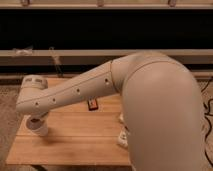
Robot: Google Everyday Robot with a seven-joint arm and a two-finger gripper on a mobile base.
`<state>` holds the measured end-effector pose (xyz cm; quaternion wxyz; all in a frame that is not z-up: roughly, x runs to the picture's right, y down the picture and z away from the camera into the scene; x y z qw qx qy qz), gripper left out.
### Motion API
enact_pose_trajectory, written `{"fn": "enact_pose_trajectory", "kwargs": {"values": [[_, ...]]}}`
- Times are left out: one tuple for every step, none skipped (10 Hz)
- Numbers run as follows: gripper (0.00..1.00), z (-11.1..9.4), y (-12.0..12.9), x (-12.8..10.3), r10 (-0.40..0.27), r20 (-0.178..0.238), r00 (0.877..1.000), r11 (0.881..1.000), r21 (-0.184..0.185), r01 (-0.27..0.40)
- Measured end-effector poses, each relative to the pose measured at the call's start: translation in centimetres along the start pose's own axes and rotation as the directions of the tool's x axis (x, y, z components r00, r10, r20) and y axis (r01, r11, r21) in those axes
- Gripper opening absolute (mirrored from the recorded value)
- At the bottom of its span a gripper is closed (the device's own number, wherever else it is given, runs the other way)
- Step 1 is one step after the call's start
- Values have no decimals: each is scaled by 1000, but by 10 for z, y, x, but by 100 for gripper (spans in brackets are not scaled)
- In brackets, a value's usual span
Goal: Place the pepper in the ceramic cup
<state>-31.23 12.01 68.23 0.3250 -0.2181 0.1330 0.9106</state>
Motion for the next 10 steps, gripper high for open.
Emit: {"fn": "enact_pose_trajectory", "kwargs": {"values": [[80,0,-2,0,-2,6,1000,1000,3,2],[80,-1,-4,-1,-1,13,1000,1000,4,1],[80,-3,-6,-3,2,21,1000,1000,2,-2],[80,-7,-9,-7,10,27,1000,1000,-5,-10],[80,-13,-11,-12,27,26,999,999,-22,-27],[80,-20,-13,-19,54,16,998,997,-54,-53],[80,-27,-15,-28,88,-5,996,991,-99,-88],[80,-30,-17,-31,100,-17,995,988,-115,-101],[80,-32,-17,-32,107,-23,994,986,-127,-109],[80,-31,-16,-31,104,-25,994,986,-127,-107]]}}
